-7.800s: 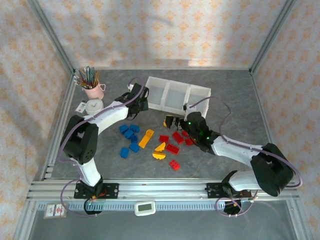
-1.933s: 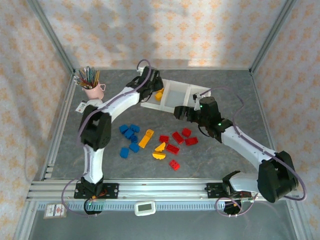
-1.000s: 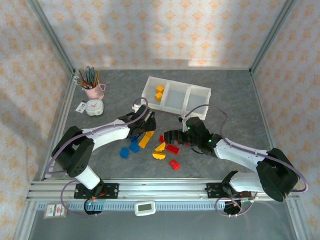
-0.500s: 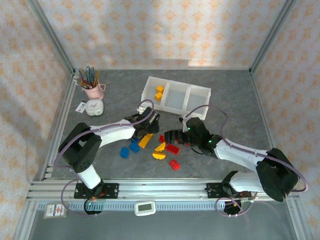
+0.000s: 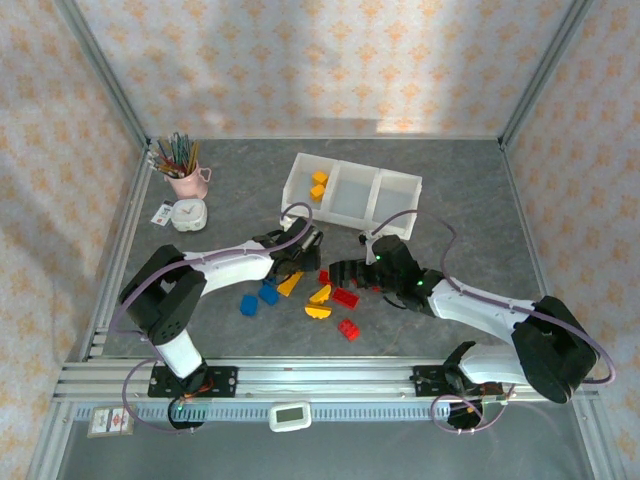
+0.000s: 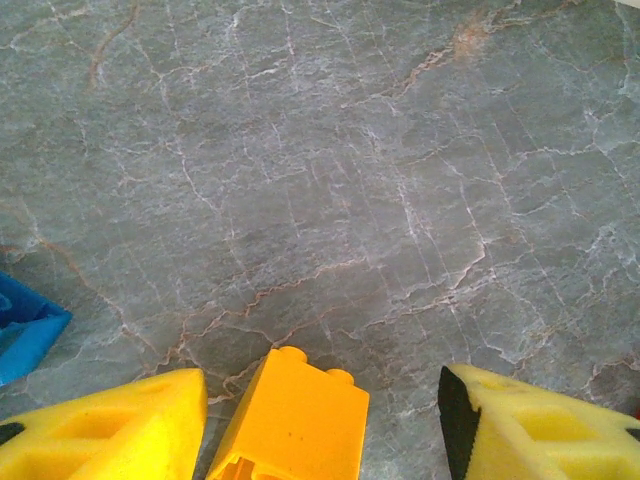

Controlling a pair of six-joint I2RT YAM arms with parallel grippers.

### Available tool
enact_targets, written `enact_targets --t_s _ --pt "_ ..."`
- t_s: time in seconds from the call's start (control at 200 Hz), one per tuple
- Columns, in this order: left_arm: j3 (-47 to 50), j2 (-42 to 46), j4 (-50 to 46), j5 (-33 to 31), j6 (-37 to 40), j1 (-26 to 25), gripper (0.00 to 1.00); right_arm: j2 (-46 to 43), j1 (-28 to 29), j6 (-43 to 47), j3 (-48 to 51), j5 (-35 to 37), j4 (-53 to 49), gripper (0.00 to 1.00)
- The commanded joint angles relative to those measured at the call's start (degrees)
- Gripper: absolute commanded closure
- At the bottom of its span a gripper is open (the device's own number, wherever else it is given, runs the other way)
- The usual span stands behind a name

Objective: Sort the legos into containers by color
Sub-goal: Pick up the lego from the center of the table, then place the lego in the container.

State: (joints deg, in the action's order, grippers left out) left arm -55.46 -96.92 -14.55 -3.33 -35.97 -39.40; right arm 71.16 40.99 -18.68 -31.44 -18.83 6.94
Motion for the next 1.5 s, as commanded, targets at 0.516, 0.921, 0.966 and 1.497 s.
enact_targets --t_s 0.516,0.921,0.966,1.497 --pt "-0.44 -3.41 -0.73 0.09 1.95 -1.21 0.61 0.74 0.32 -0.05 -0.20 2.04 0.97 0.00" --pt "-4.96 2.65 -2.73 -7.03 3.56 -0.87 0.70 -0.76 -4.07 -1.17 -6.50 0.03 -5.25 0.00" --pt "-6.59 2.87 -3.34 -8.36 3.65 -0.48 0.70 -0.85 -5.03 -1.17 -7.03 -0.24 -5.52 0.00" --pt "-41.13 -21.24 -7.82 -15.49 4.35 8.71 0.70 3.61 -12.82 -2.08 -13.54 0.20 -5.67 0.00"
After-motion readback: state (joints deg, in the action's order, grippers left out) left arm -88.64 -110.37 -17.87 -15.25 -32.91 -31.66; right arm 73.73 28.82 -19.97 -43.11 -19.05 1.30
